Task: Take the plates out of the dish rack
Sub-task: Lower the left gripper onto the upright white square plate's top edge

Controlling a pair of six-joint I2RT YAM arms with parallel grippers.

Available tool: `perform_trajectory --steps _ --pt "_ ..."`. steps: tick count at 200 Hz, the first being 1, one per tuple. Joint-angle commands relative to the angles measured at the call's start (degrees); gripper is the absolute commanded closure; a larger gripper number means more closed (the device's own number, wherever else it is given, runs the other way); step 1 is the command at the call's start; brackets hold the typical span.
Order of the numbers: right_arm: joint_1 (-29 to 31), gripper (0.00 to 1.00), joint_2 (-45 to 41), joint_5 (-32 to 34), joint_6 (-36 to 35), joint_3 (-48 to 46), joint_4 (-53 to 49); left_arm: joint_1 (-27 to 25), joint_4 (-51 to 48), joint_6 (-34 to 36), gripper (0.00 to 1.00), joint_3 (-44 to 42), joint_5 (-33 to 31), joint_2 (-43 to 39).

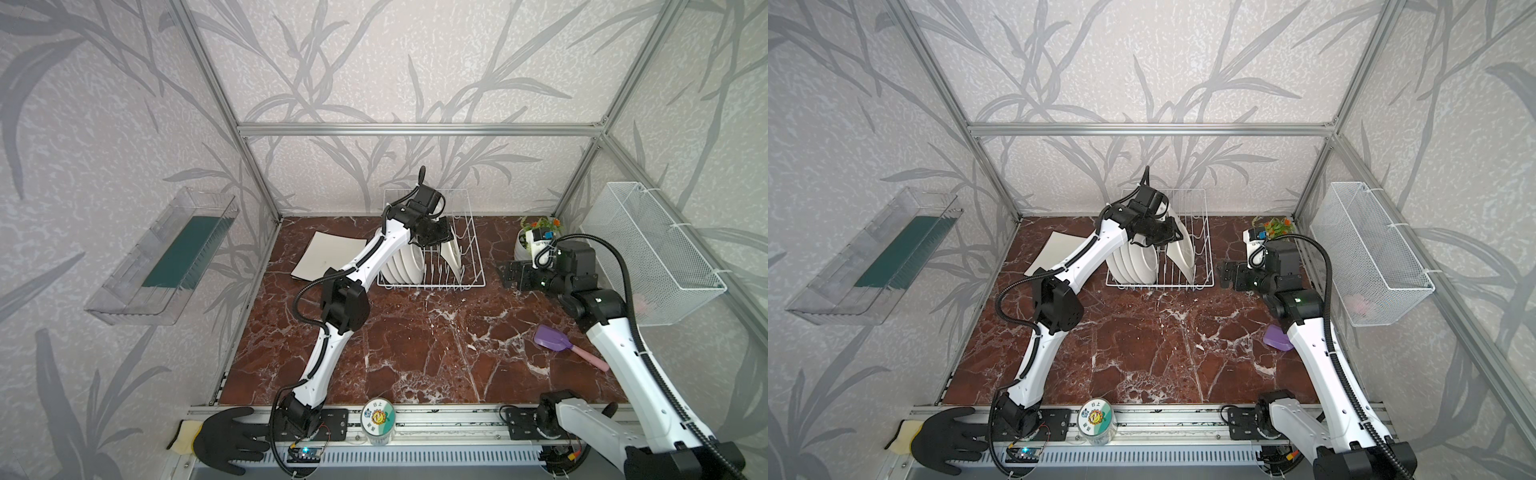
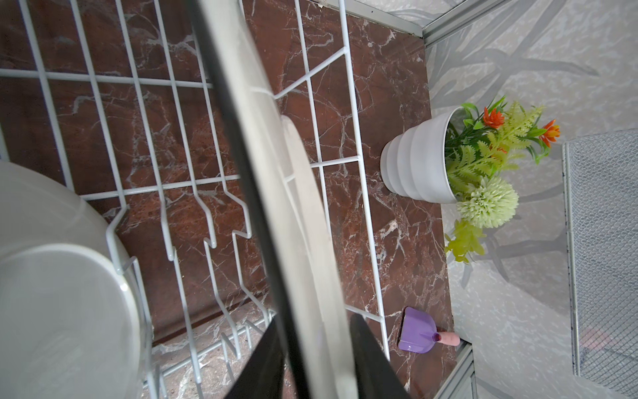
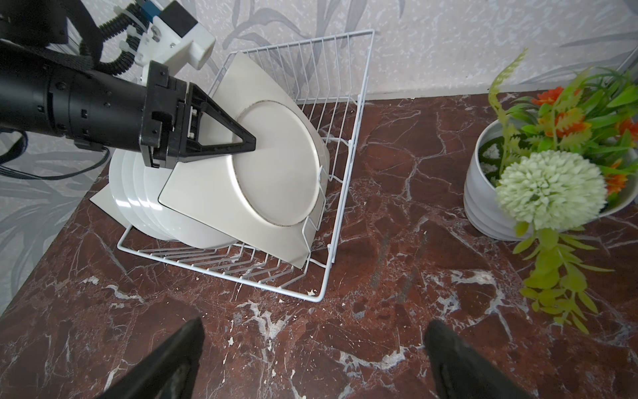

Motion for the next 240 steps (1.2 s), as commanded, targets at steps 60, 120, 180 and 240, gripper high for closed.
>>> perform_trajectory --steps 60,120,180,240 --pt "-0.3 0.01 -0.5 0.1 0.1 -0.3 0.5 -0.3 -0.2 -1.3 0.76 1.4 -3.5 -0.5" --pt "-0.3 0.01 -0.3 0.2 0.4 -0.4 0.5 -0.2 -0.4 -1.3 0.90 1.5 -4.2 -1.1" --pt "-0.3 0.01 -0.3 0.0 0.9 -0.3 0.6 -0.2 -0.9 -0.9 1.00 1.5 -5.2 -2.4" --pt "-0.3 0.01 -0.3 -0.4 1.6 0.0 0.9 -0.2 -0.2 -0.5 1.00 1.6 -5.6 -4.1"
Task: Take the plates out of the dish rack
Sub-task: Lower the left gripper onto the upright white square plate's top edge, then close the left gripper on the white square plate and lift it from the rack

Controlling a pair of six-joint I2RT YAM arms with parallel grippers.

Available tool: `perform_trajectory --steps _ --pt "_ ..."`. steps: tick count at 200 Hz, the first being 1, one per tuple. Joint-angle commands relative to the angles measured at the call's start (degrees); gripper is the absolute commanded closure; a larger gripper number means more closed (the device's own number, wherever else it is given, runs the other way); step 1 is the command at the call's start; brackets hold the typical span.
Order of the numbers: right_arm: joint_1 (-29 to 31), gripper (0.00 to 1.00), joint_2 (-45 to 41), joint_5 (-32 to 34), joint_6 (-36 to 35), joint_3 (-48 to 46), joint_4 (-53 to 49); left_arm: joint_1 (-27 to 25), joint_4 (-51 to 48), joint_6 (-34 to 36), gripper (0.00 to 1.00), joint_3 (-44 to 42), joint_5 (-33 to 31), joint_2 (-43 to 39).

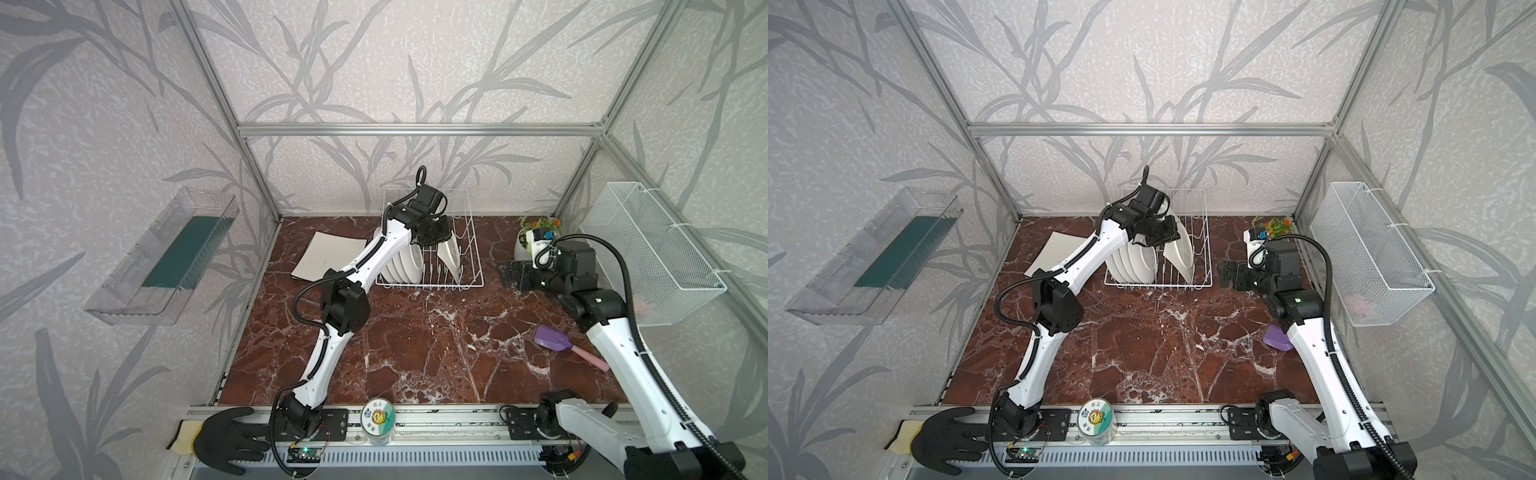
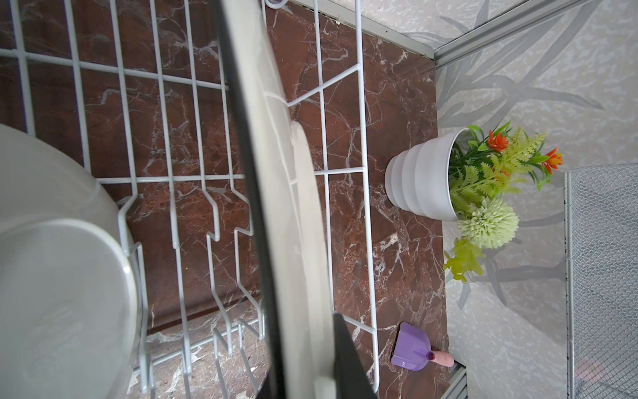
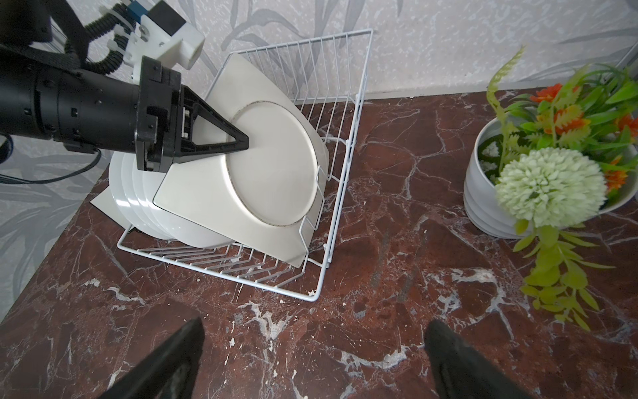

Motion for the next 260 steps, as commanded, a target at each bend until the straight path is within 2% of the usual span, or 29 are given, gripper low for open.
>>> perform_trajectory --steps 1,69,113,177,260 --pt "-0.3 0.01 -0.3 -0.5 1.0 -0.1 0.9 0.1 0.8 3.1 1.00 1.3 -1.6 -3.4" --pt "-0.3 0.01 0.2 -1.3 1.8 -0.1 1.4 0.1 1.2 2.7 1.00 1.6 -1.3 -4.7" --pt "-0.3 0.01 0.3 -1.4 2.0 0.0 1.6 -0.3 -2.9 5.1 1.00 5.6 -3.0 -3.7" --pt "-0.3 0.01 0.5 -2.0 2.4 0.0 1.8 -1.0 -4.0 6.6 1.00 7.0 -3.8 -4.0" --pt "-0.3 0.01 0.6 -2.0 2.7 0.1 1.8 -1.2 -2.0 6.1 1.00 8.0 -6.4 -6.1"
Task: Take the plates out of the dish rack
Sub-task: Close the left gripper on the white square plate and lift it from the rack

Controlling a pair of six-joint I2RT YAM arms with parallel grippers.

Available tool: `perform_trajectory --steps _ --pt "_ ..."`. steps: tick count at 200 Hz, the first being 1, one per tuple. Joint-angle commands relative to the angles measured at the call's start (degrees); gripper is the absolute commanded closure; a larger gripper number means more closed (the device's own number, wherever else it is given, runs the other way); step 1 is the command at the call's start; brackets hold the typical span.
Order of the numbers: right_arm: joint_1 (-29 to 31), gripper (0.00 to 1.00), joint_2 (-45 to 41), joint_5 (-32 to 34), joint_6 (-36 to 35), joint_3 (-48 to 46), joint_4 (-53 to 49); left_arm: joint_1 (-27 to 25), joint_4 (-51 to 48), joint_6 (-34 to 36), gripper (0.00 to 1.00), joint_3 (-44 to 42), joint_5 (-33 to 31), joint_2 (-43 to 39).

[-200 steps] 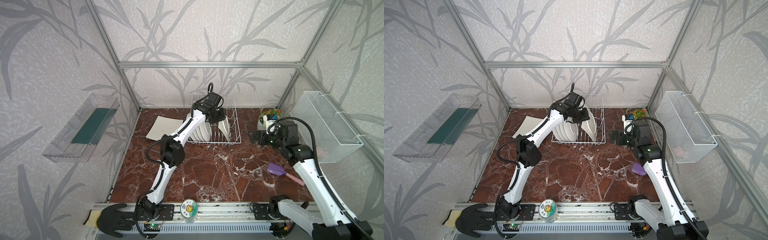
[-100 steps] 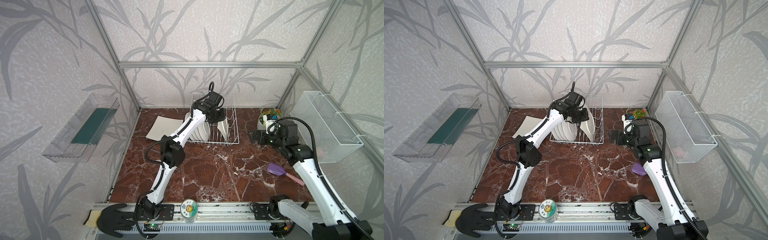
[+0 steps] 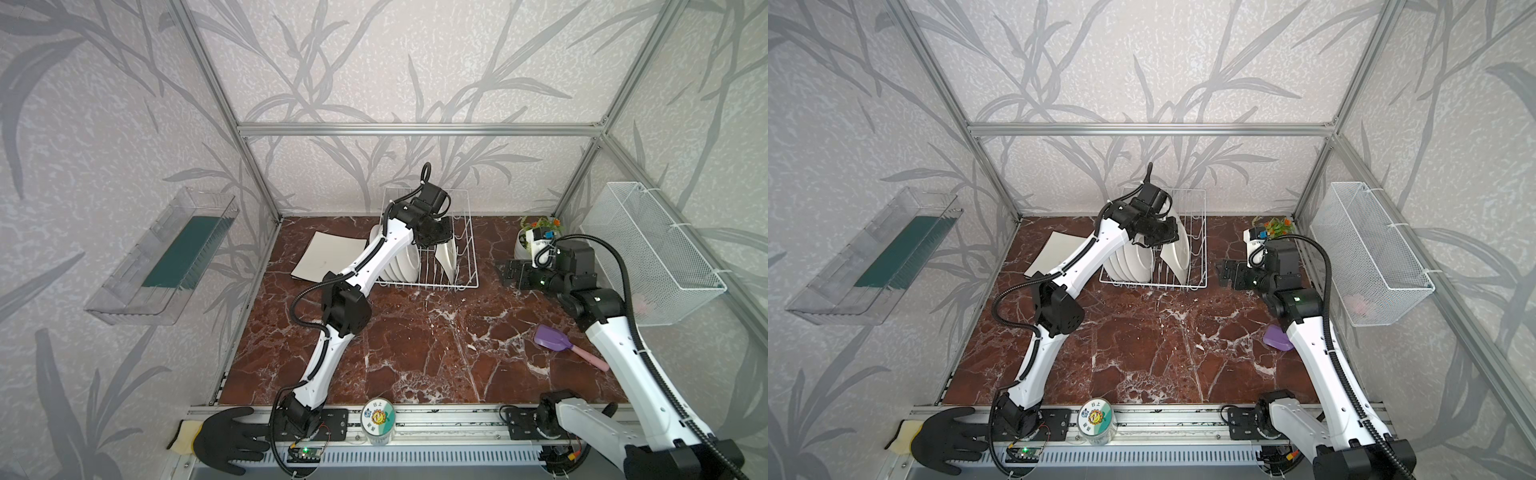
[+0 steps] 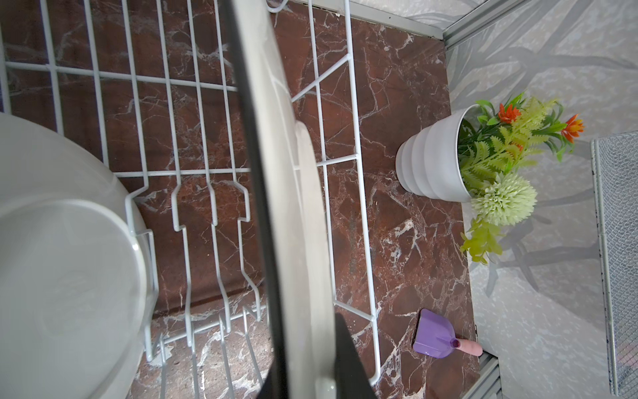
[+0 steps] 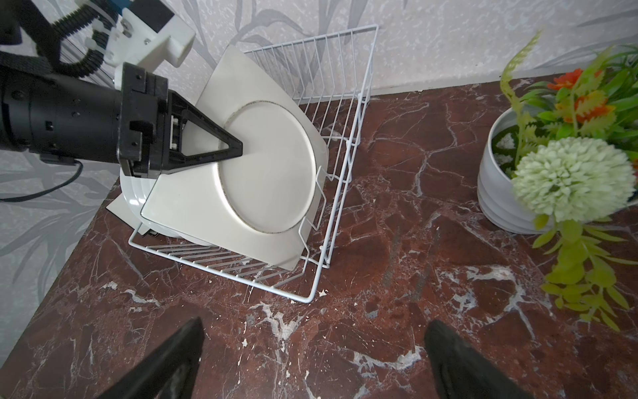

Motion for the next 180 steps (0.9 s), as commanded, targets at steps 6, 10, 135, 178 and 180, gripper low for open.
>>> perform_trajectory --steps 6,10,135,178,180 --pt "-0.3 0.01 0.1 -0.6 0.4 0.1 1.4 0.1 3.8 1.3 1.00 4.6 -3.0 -5.5" --pt "-0.3 0.01 0.1 -0.6 0.4 0.2 1.3 0.1 3.7 1.3 1.00 4.9 -3.0 -5.5" --pt "-0.3 0.01 0.4 -0.9 2.3 1.2 1.6 0.2 5.4 3.3 1.00 6.3 -4.1 -9.3" --pt "-0.3 0.01 0.7 -1.4 3.7 1.5 2.0 0.2 8.2 7.1 1.00 6.4 -4.5 -11.9" --pt "-0.3 0.01 0.7 -1.4 3.8 1.6 2.0 0.2 8.3 7.2 1.00 6.4 -4.5 -12.0"
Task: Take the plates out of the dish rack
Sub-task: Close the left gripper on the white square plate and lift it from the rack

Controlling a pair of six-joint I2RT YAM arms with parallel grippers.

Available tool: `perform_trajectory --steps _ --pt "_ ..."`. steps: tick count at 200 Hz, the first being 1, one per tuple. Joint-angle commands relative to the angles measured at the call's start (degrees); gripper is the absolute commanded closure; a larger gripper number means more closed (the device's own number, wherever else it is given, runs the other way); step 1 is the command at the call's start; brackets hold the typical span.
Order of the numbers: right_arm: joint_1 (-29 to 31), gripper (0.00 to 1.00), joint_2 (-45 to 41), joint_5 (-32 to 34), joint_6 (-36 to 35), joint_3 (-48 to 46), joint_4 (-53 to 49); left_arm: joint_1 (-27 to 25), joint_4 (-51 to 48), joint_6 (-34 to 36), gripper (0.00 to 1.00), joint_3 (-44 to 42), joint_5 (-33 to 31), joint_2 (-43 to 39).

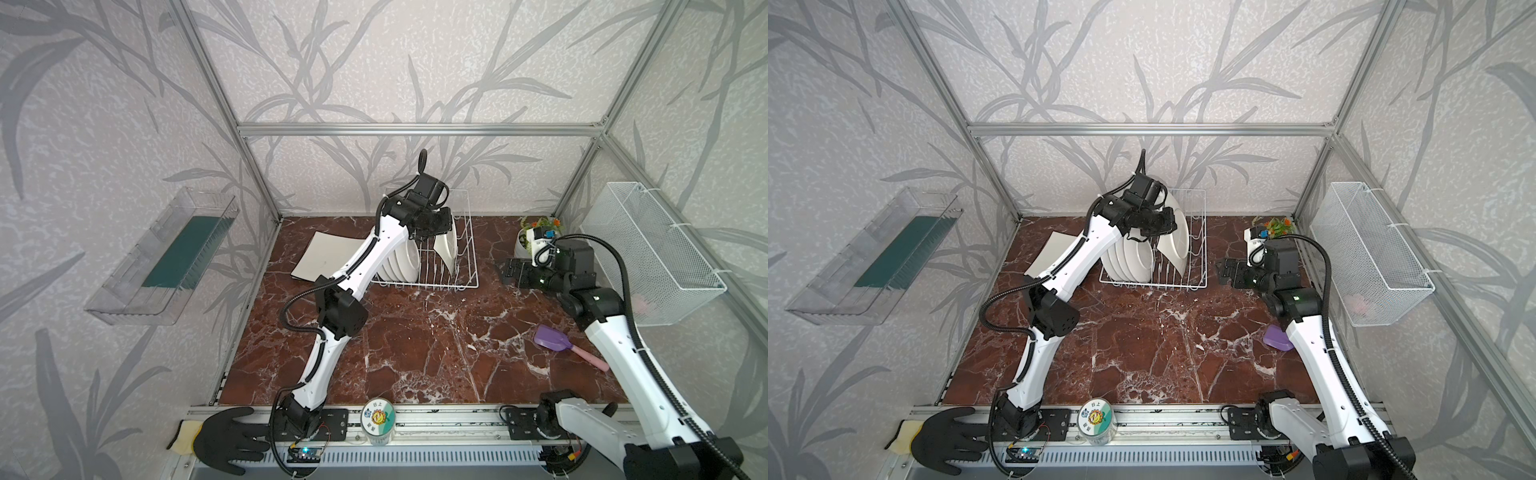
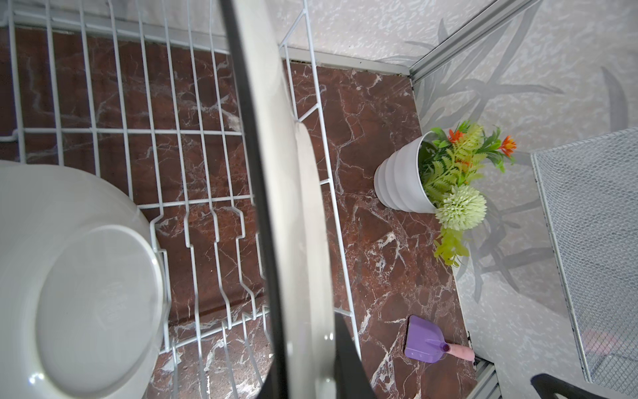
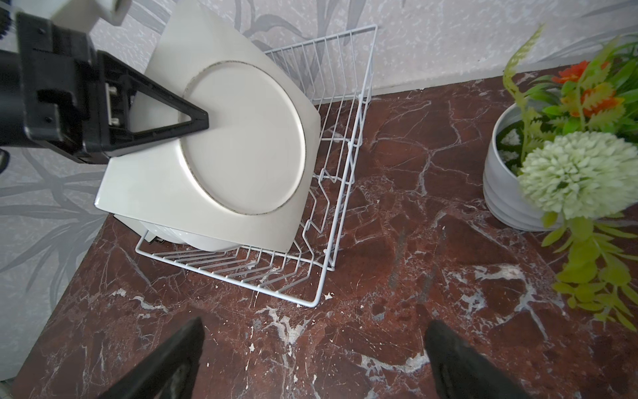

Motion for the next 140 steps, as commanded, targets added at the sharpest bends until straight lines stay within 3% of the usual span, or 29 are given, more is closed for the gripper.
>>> perform_trajectory --steps 1,82,140 --pt "-0.3 0.01 0.2 -0.9 1.2 1.6 1.1 0.2 8.3 4.5 1.00 3.8 -2.6 -7.9" --pt "-0.3 0.01 3.4 -0.7 6.4 4.1 0.6 -0.7 10.1 23.2 1.00 2.8 -1.6 -12.1" --pt "-0.8 0.01 5.5 -1.5 13.1 6.2 2.0 -1.0 12.4 38.2 1.00 -4.9 -0.2 -16.8"
